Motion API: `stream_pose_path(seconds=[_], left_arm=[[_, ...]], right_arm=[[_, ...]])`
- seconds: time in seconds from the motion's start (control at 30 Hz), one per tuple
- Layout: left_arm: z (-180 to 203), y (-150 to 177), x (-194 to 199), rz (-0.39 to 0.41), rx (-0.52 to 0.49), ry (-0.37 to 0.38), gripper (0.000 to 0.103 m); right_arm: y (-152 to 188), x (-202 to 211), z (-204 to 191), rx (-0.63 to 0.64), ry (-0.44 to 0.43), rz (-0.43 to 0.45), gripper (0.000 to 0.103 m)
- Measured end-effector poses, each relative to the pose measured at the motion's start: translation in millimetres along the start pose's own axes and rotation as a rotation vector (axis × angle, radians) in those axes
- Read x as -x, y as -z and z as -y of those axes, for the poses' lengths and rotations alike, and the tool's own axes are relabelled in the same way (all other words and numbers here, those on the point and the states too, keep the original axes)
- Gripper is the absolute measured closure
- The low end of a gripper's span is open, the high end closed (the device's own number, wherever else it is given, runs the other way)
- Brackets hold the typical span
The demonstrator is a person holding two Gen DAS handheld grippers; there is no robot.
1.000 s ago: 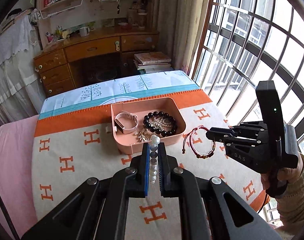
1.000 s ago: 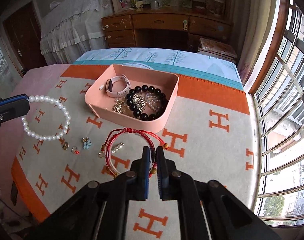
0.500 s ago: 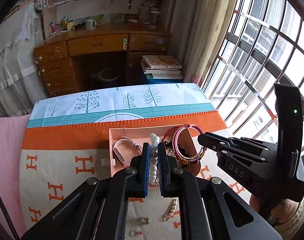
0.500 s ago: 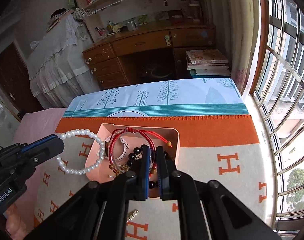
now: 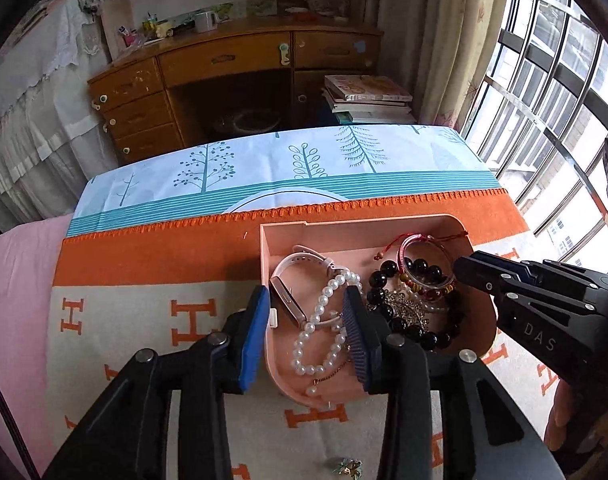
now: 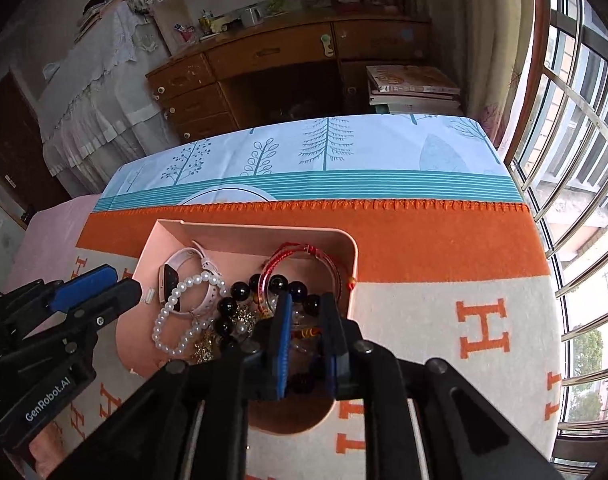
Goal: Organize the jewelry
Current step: 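Drop the pearl bracelet and red string bracelet into the pink tray, then withdraw both tools from the tray above the remaining small jewelry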
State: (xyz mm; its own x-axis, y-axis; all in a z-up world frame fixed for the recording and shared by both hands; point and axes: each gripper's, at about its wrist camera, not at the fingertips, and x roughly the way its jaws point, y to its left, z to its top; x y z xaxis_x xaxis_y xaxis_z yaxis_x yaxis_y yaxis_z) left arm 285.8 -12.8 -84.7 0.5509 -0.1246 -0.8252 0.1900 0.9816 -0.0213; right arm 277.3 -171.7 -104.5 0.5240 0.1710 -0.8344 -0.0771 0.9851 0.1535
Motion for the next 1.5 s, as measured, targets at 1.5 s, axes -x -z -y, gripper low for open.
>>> stream_pose_path(seconds=[1.5], left_arm=[[5,190,141,0.089,0.035,-0.076,0.028]], right_arm=[[212,115,-44,0.286,-0.185,-0.060,0.071]])
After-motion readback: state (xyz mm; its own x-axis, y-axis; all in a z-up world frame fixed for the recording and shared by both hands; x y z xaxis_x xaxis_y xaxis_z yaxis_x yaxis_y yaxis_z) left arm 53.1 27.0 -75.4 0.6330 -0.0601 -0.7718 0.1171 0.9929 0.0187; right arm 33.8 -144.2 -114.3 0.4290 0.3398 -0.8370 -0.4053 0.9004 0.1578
